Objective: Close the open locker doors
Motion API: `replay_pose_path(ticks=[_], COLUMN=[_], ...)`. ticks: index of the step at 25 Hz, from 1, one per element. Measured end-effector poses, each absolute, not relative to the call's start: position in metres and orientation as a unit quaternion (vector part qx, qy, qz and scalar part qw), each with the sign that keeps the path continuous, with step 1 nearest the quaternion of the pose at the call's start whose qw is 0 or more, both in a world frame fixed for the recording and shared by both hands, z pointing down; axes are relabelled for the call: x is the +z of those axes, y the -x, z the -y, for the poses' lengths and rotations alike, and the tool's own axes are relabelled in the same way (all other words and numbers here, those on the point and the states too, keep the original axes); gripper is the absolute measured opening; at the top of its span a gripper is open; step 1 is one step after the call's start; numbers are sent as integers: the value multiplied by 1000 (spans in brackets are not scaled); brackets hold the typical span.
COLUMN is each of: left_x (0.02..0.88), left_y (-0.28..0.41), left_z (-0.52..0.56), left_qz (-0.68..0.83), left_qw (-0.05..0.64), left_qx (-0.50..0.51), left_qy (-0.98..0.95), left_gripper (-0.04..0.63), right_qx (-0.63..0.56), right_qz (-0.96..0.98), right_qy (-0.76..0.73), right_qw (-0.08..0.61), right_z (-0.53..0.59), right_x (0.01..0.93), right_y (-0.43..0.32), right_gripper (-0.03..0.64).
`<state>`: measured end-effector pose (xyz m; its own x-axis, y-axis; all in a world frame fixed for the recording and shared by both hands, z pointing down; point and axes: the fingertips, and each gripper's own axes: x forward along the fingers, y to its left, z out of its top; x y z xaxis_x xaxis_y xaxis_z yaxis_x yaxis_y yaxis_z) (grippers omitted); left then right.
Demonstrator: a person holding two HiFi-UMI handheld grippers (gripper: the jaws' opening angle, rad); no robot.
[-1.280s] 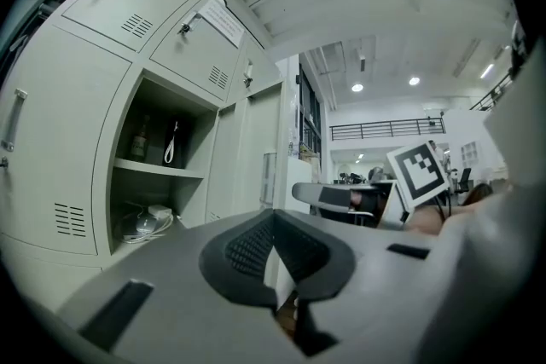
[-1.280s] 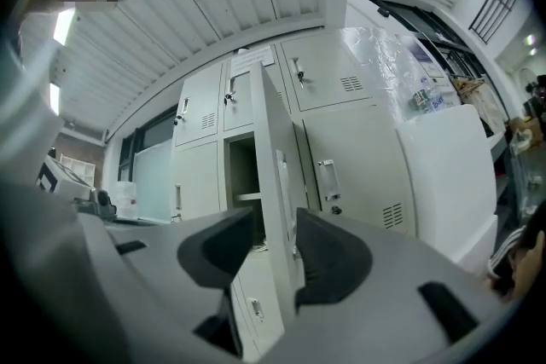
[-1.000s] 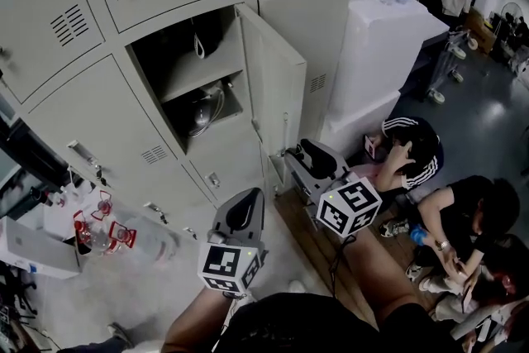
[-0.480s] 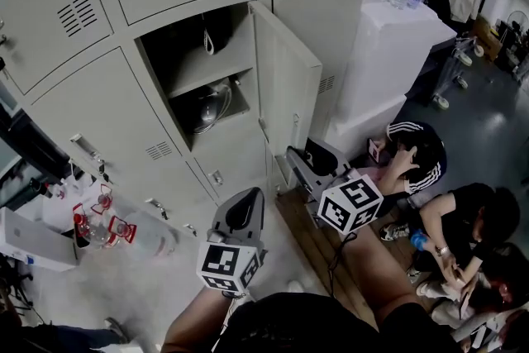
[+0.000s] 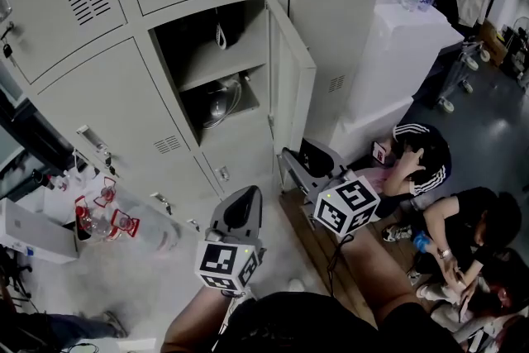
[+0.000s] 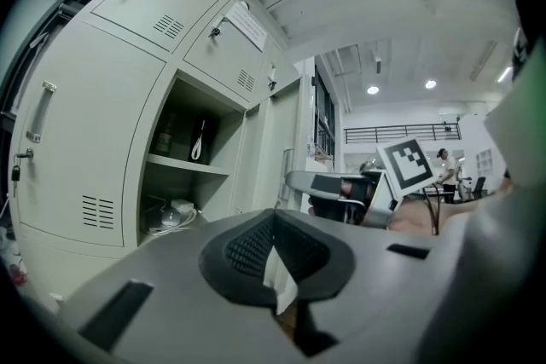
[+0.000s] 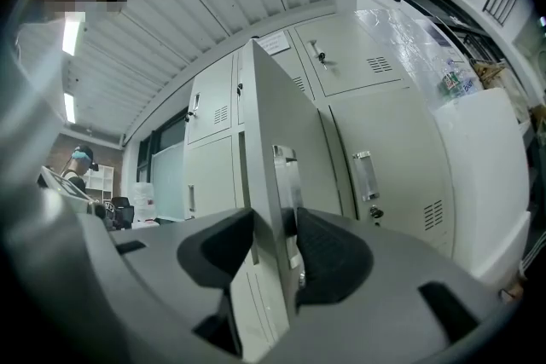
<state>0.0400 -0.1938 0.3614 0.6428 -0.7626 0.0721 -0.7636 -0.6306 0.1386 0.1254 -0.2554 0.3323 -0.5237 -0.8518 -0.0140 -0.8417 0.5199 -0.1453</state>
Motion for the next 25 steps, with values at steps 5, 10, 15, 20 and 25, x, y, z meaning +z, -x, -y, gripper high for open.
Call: replay_pose_path(ticks=[5,10,15,20,25], left_x=[363,365,365,364,367], left_y=[-18,8,31,50,68], left_z=[194,196,199,203,208], left_qz=[438,456,472,482,491], left_qw=[81,83,83,81,82], left_qx=[5,7,8,8,9], left_qy=[-895,-886,-878,-872,-867], left_gripper=[5,5,5,5,5], right_qx=[-59,-57,-56,-54,-53], right_qz=[-877,-883,-889,-892,-893], right_qy=[475,464,453,447,445], right_qw=[42,42,40,42,44], right_z=[259,266,274,285,296], right_x=[332,332,333,333,333], right_y=[-102,-76,-49,-27,-8], right_gripper=[158,160,158,156,156])
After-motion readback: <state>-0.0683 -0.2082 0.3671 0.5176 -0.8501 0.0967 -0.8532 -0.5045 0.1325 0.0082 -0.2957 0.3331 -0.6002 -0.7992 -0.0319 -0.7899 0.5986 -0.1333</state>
